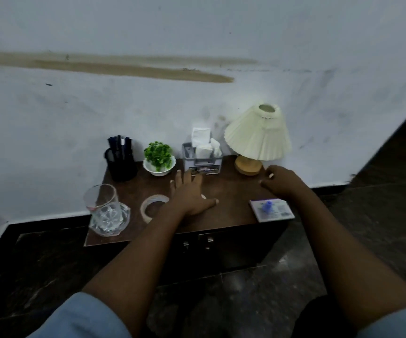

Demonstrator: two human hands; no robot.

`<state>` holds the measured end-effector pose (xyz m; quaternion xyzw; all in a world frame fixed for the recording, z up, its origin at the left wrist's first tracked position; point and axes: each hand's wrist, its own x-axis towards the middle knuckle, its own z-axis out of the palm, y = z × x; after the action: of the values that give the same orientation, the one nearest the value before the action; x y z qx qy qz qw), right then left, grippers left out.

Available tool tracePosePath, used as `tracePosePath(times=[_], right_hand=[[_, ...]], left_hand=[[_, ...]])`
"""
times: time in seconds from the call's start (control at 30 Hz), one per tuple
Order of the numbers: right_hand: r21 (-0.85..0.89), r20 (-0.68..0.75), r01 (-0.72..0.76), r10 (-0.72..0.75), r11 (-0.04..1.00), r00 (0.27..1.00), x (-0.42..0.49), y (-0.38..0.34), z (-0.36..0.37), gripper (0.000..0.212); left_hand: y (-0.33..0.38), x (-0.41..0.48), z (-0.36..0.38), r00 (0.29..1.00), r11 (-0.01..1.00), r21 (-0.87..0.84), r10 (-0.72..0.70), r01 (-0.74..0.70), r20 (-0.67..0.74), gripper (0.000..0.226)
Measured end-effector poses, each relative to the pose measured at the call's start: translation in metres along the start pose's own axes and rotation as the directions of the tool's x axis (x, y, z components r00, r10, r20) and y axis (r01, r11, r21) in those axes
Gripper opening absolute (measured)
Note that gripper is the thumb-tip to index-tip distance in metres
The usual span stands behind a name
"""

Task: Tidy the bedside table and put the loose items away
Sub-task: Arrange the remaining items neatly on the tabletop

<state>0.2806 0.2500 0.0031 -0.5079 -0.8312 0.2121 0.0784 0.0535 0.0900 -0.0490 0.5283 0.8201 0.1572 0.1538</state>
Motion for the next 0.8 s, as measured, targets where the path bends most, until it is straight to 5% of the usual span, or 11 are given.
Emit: tracePosePath(times=[0.13, 0.3, 0.5, 0.8], right_hand=[[0.033, -0.017, -0.221, 0.221, 0.975, 0.975, -0.030, 0.073, -0.005, 0.032], [0.076, 0.017, -0.320, 0.319, 0.944, 0.947, -0.031, 0.102, -0.001, 0.027], [-0.001, 0.124, -0.301, 0.298, 0.954, 0.946, -0.007, 0.079, 0.023, 0.030], [-0.117, 0.185, -0.276, 0.294, 0.954, 0.938, 0.010, 0.042, 0.042, 0.038]], left_hand=[[0.055, 0.007, 0.031, 0.980, 0.979, 0.042, 0.200, -0.201, 0.023, 0.088], [0.089, -0.001, 0.063, 0.910, 0.911, 0.111, 0.374, -0.396, 0.180, 0.086], [0.104, -0.002, 0.073, 0.848, 0.900, 0.064, 0.381, -0.432, 0.368, 0.081], [0.083, -0.007, 0.066, 0.900, 0.910, 0.173, 0.316, -0.377, 0.301, 0.059]])
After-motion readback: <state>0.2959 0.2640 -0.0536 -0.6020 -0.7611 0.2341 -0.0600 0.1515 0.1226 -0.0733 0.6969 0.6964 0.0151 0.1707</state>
